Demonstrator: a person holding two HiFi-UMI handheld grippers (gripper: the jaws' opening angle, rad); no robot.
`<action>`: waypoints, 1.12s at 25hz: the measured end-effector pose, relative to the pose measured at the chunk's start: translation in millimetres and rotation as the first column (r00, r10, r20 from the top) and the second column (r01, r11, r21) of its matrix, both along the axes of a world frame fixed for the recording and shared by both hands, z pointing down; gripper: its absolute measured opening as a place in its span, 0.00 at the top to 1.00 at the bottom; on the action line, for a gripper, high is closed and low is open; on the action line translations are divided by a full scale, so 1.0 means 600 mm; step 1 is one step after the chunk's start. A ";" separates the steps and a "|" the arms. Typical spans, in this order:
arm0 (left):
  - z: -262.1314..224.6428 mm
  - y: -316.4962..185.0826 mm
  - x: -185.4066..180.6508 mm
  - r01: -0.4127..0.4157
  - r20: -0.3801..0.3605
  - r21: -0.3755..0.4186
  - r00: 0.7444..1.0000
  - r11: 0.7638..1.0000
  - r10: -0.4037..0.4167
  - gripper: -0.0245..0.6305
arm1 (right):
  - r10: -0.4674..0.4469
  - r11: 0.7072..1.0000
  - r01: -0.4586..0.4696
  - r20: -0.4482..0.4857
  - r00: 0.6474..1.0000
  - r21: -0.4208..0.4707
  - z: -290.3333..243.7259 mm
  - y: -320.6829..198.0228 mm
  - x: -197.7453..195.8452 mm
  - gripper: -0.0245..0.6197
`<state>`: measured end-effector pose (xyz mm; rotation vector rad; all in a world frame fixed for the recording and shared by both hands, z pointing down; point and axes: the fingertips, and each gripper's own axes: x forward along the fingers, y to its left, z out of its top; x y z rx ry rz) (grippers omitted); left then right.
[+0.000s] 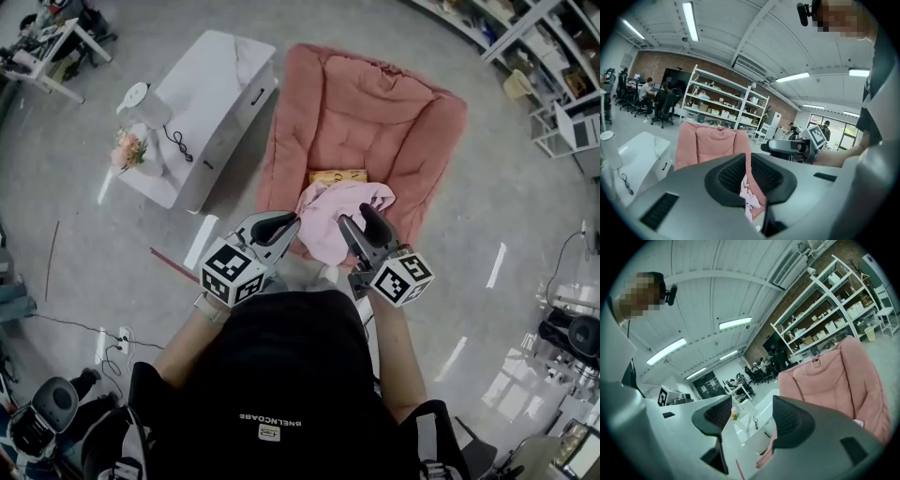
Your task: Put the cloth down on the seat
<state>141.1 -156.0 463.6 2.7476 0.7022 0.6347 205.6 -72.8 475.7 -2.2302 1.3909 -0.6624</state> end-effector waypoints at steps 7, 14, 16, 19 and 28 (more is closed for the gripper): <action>-0.039 0.062 0.046 -0.100 -0.043 -0.013 0.994 0.995 0.099 0.93 | 0.043 0.998 -0.038 -0.098 0.994 0.055 -0.092 0.056 -0.012 0.52; -0.071 0.132 0.071 -0.211 -0.074 0.001 0.975 0.977 0.211 0.93 | 0.095 0.994 -0.083 -0.178 0.980 0.073 -0.148 0.115 -0.036 0.54; -0.076 0.143 0.076 -0.239 -0.082 -0.001 0.968 0.971 0.238 0.93 | 0.114 0.992 -0.101 -0.193 0.975 0.078 -0.156 0.125 -0.046 0.58; -0.085 0.168 0.082 -0.285 -0.095 0.005 0.954 0.958 0.284 0.93 | 0.163 0.985 -0.146 -0.213 0.963 0.090 -0.168 0.148 -0.053 0.63; -0.108 0.226 0.093 -0.374 -0.122 0.011 0.920 0.927 0.373 0.93 | 0.284 0.957 -0.260 -0.226 0.932 0.131 -0.191 0.205 -0.054 0.72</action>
